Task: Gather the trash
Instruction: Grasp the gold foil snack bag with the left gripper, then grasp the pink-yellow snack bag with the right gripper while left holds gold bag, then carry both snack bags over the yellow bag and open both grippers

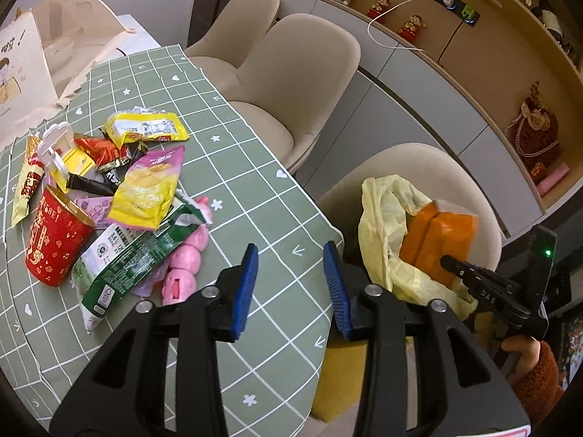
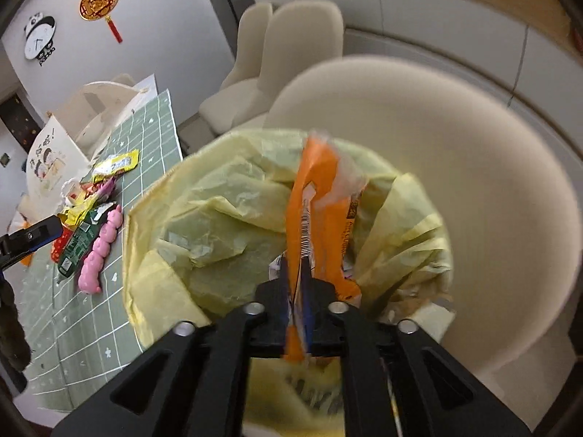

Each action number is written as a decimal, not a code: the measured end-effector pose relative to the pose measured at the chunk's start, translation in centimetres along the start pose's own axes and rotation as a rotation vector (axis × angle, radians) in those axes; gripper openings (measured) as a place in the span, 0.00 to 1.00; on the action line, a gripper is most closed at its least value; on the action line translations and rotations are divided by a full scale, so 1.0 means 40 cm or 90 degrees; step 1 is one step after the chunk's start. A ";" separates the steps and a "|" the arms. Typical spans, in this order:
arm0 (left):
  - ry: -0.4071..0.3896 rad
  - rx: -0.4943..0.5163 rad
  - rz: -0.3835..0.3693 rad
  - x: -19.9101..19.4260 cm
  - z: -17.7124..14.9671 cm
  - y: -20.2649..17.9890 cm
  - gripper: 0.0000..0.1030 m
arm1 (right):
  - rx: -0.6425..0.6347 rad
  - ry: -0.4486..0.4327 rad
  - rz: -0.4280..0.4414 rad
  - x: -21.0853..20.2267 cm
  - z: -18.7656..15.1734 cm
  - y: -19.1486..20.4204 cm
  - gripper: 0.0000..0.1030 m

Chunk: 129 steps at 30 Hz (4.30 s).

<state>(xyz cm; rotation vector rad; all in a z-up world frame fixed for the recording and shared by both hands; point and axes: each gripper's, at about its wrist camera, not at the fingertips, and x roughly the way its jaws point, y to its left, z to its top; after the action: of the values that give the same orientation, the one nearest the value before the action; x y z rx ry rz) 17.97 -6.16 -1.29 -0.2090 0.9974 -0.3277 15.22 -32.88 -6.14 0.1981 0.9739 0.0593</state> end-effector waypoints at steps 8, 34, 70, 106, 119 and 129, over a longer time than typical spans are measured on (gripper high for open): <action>-0.006 -0.002 -0.021 -0.059 -0.015 0.120 0.38 | 0.015 -0.087 -0.045 -0.135 -0.018 0.081 0.44; -0.081 -0.057 0.093 -0.101 0.075 0.785 0.39 | -0.025 -0.075 -0.015 -0.059 -0.062 0.646 0.50; -0.007 -0.103 0.051 -0.093 0.034 0.790 0.25 | -0.062 0.143 0.072 0.414 0.196 0.758 0.24; -0.183 0.036 -0.089 -0.433 0.134 0.226 0.25 | -0.095 -0.176 0.056 -0.383 0.116 0.458 0.09; -0.120 0.119 -0.178 -0.242 0.120 -0.166 0.25 | -0.002 -0.225 -0.008 -0.512 0.055 0.079 0.09; -0.005 0.159 -0.208 0.005 0.086 -0.343 0.25 | 0.036 -0.227 -0.053 -0.525 0.028 -0.113 0.09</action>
<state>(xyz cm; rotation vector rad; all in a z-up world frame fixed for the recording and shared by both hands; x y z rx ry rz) 18.58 -18.94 4.77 -0.1450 0.9037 -0.7442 4.18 -40.38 10.71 0.2122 0.6280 -0.0782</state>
